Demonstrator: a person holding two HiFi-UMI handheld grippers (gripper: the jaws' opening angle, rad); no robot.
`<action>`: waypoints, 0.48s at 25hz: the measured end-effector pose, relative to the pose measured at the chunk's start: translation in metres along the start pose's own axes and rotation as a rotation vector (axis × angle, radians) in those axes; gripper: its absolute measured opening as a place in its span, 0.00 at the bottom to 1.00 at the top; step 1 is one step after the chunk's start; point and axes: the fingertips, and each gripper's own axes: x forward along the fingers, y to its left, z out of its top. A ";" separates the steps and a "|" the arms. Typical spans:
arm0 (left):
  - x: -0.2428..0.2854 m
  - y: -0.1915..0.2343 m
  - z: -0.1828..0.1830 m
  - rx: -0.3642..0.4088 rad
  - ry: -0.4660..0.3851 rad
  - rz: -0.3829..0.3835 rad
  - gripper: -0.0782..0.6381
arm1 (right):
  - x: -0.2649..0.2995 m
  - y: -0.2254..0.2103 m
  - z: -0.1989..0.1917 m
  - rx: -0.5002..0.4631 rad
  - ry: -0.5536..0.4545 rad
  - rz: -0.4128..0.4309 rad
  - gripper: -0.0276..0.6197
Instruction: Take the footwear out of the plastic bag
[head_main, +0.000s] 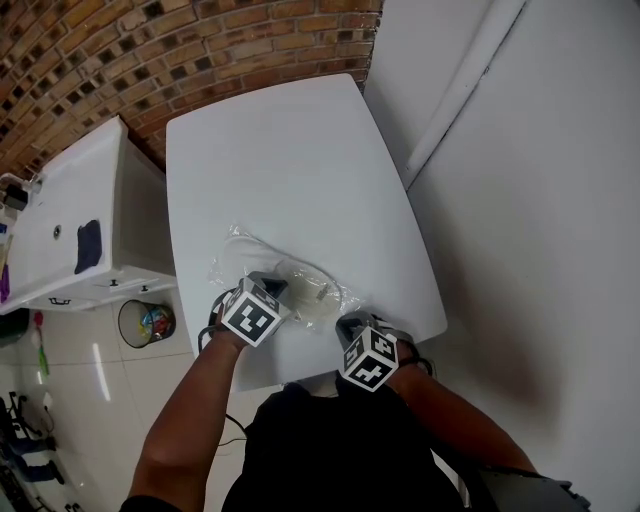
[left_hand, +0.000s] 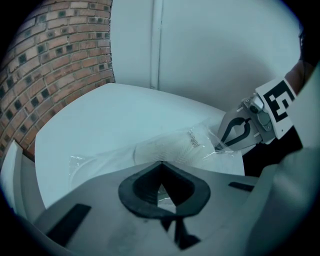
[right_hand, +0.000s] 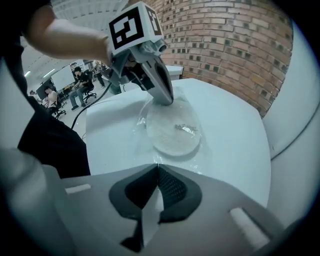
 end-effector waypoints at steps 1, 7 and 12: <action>-0.001 -0.001 -0.003 -0.001 0.002 -0.003 0.12 | 0.000 -0.002 -0.001 -0.014 -0.001 -0.005 0.05; -0.008 -0.014 -0.021 0.003 0.023 -0.025 0.12 | 0.000 -0.023 -0.006 -0.025 0.017 -0.031 0.05; -0.018 -0.029 -0.041 -0.021 0.033 -0.037 0.12 | 0.000 -0.035 -0.003 -0.004 0.010 -0.016 0.05</action>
